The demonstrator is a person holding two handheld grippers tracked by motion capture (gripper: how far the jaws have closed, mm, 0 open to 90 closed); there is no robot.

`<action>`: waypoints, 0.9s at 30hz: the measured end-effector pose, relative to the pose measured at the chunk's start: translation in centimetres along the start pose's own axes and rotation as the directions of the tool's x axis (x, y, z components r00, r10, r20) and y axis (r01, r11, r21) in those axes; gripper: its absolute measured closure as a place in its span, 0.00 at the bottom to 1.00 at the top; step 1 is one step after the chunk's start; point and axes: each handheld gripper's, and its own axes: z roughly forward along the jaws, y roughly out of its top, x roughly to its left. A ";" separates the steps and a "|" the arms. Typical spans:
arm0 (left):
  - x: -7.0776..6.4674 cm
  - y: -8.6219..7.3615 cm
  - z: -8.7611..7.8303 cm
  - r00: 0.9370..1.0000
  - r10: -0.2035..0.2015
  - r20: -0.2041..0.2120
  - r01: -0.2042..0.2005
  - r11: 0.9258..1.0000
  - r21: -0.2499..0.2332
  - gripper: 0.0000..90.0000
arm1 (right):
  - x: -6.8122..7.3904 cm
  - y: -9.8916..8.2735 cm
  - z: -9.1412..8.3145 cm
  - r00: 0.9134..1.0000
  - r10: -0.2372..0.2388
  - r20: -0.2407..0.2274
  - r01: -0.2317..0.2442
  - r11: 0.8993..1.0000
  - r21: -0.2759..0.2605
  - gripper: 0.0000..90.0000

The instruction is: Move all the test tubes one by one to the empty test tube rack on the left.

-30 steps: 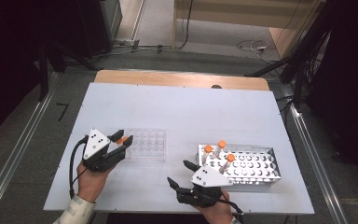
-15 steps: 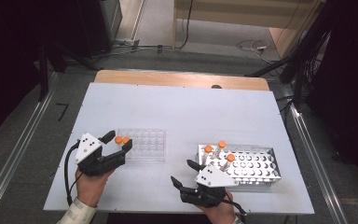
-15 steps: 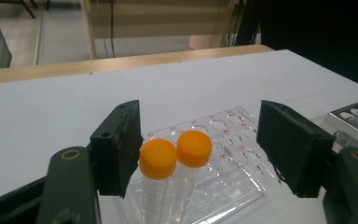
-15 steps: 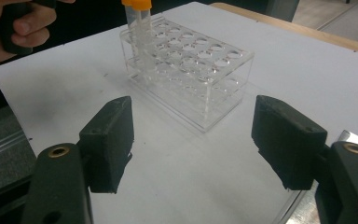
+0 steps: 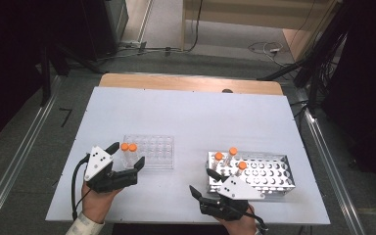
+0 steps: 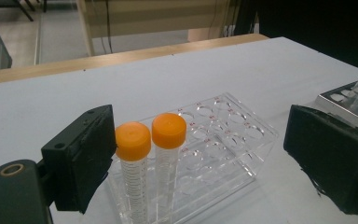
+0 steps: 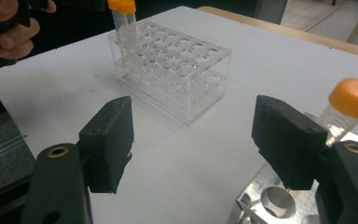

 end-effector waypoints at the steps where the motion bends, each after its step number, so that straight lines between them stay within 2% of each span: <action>1: 0.0 0.0 0.0 1.000 0.001 0.000 -0.001 1.000 0.000 0.11 | -0.1 -0.1 -0.1 1.000 0.001 0.002 -0.001 1.000 0.002 0.31; 8: -0.1 -0.3 -0.2 1.000 0.002 0.006 -0.002 1.000 -0.002 0.11 | -0.3 -0.7 -1.3 1.000 -0.004 -0.001 0.004 1.000 0.000 0.31; 12: -0.1 -0.3 -0.1 1.000 0.003 0.008 -0.003 1.000 0.002 0.11 | -0.6 -0.9 -2.1 1.000 -0.002 0.013 0.002 1.000 -0.007 0.31; 27: -0.2 -0.3 -0.1 1.000 0.008 0.010 -0.008 1.000 0.000 0.11 | -2.6 -1.5 -4.4 0.994 0.037 0.098 -0.033 0.999 -0.043 0.31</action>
